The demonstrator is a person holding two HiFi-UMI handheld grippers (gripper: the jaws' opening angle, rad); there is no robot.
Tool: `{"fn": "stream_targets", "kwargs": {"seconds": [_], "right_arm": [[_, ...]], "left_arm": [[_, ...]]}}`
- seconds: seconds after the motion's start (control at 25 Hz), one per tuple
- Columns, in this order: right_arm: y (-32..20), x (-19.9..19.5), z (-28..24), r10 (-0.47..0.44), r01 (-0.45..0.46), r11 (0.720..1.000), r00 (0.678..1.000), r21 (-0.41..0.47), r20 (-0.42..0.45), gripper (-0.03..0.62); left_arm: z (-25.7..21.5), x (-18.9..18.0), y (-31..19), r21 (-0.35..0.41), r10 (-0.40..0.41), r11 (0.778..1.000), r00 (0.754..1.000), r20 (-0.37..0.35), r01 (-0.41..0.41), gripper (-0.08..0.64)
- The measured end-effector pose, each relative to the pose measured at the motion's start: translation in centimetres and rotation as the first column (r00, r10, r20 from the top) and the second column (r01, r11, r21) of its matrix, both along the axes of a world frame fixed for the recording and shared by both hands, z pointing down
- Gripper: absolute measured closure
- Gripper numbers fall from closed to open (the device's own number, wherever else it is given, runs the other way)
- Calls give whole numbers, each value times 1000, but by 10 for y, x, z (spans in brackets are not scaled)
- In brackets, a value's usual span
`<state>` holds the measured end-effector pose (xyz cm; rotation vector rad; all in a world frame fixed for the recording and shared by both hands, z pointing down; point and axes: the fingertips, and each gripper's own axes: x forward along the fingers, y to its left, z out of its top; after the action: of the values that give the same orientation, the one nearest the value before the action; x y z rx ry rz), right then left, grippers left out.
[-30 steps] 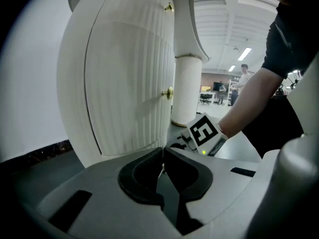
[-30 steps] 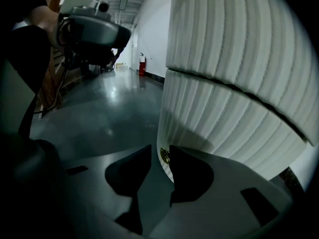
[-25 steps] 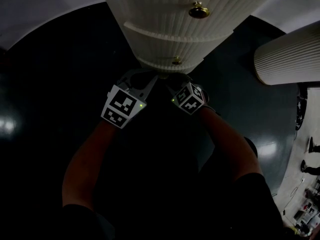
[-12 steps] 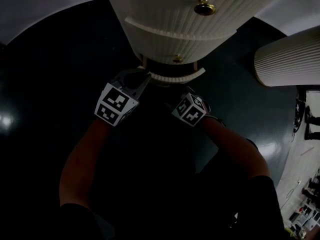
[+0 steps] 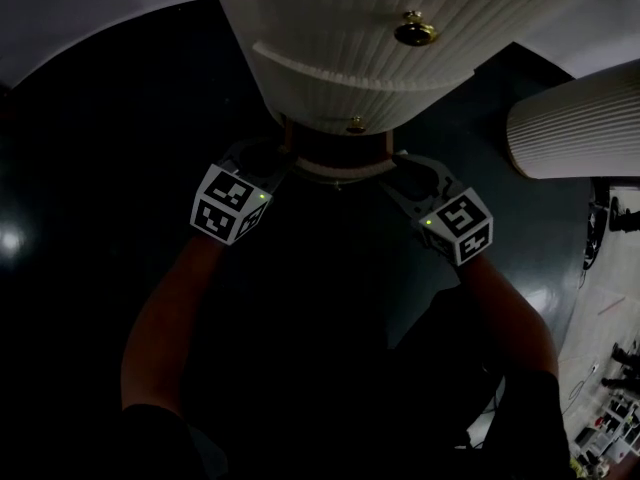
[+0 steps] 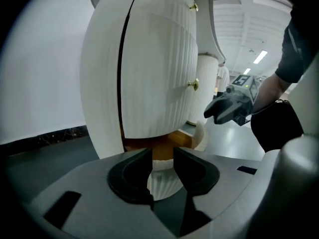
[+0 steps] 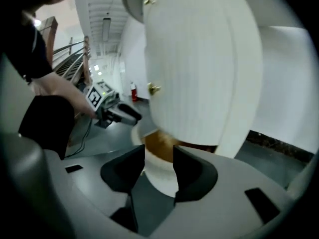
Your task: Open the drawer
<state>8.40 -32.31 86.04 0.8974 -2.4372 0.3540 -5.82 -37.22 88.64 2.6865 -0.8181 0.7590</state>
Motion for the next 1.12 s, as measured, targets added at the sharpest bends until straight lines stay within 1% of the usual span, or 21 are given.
{"fn": "stream_targets", "kwargs": {"seconds": [0.08,0.16,0.24,0.36,0.48,0.64,0.72,0.84,0.92,1.0,1.12], "right_arm": [[-22,24,-1,92,-93,996,995,15,28,442],[-38,37,5,143,-144,990,989,12,31,490],[-44,41,18,164,-164,986,986,-11,16,518],[-43,39,30,164,-164,986,986,-28,-4,525],[-39,38,30,120,-120,991,993,-54,-16,528],[-23,39,28,61,-59,990,998,-125,12,537],[-13,36,32,28,-28,990,1000,-136,-1,538],[1,30,33,-48,42,987,998,-155,-37,538],[10,28,32,-105,95,978,994,-186,-41,538],[20,27,32,-147,138,964,989,-226,-25,541],[36,28,35,-191,185,940,982,-286,5,549]], "left_arm": [[3,1,-3,-19,-11,1000,1000,-3,11,420],[4,2,-5,-25,-9,1000,1000,-3,9,420],[4,0,-5,-28,-8,1000,1000,-8,8,419],[7,-5,-2,-40,-12,999,1000,-16,11,420],[6,-4,2,-50,12,999,1000,-5,-12,420],[6,0,18,-74,70,995,997,10,-69,420],[10,-3,28,-89,100,991,995,16,-98,420],[12,-4,41,-112,148,983,988,34,-143,423],[10,-3,49,-125,182,977,982,48,-175,425],[10,-2,60,-143,222,967,974,54,-212,426],[12,-2,78,-181,288,945,956,58,-273,431]]}}
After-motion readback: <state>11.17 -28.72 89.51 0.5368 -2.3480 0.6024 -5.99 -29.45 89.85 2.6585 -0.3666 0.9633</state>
